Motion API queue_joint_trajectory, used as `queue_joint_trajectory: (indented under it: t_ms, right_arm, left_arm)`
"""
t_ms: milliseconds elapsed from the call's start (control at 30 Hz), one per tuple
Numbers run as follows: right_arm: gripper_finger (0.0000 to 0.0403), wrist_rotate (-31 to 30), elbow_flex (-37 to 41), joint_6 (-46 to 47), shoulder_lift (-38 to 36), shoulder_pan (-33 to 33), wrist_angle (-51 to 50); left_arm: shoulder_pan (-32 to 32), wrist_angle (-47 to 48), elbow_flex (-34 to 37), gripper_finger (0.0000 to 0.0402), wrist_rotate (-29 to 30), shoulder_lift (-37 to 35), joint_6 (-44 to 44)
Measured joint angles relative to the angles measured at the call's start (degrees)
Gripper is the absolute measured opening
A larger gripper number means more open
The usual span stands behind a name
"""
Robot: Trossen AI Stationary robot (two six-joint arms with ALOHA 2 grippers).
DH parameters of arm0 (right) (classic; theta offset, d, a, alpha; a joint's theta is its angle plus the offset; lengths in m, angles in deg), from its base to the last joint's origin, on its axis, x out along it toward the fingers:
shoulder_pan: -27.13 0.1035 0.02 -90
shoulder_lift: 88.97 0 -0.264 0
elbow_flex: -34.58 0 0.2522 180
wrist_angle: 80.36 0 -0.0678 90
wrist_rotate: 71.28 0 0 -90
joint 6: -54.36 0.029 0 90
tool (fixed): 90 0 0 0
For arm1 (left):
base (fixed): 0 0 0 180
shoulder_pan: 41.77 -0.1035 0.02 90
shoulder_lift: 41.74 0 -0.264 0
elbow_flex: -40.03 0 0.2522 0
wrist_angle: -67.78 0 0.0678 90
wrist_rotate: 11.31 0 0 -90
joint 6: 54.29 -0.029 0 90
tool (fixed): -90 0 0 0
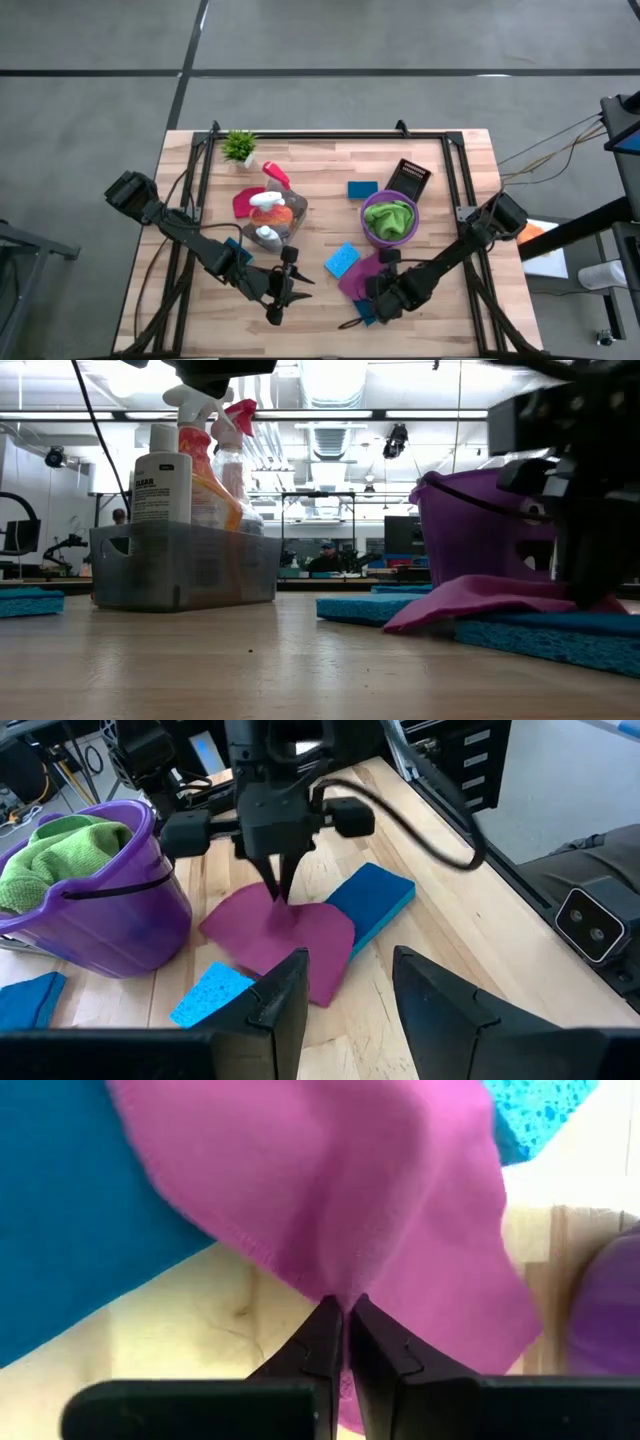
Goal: Pick & Place Kitchen Items
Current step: Put the pink microfiber cloth into the purple bucket
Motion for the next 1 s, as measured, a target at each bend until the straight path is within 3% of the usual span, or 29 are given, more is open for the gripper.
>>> queue_joint_trajectory:
  t_ms: [233,567,733,933,1000]
  right_arm:
    - [0.0018,-3.1,-2.7,-1.0,-2.0,2.7,0.0]
    - [0.0018,-10.8,-2.1,-8.0,-12.9,6.4,6.8]
    - [0.0018,-12.5,5.0,-16.6,-20.2,7.3,25.5]
    - [0.0018,-9.2,23.0,-32.5,-27.0,6.3,64.8]
    - [0.0018,-9.0,28.5,-35.6,-29.5,5.6,73.4]
  left_arm:
    - [0.0,0.0,0.0,0.0147,0.0,0.0,0.0]
    - [0.0,-0.2,0.0,0.0147,0.0,0.0,0.0]
    - [0.0,-0.3,0.0,0.0147,0.0,0.0,0.0]
    - [0.0,-1.5,0.0,0.0148,0.0,0.0,0.0]
    - [0.0,-2.1,0.0,0.0148,0.0,0.0,-0.5]
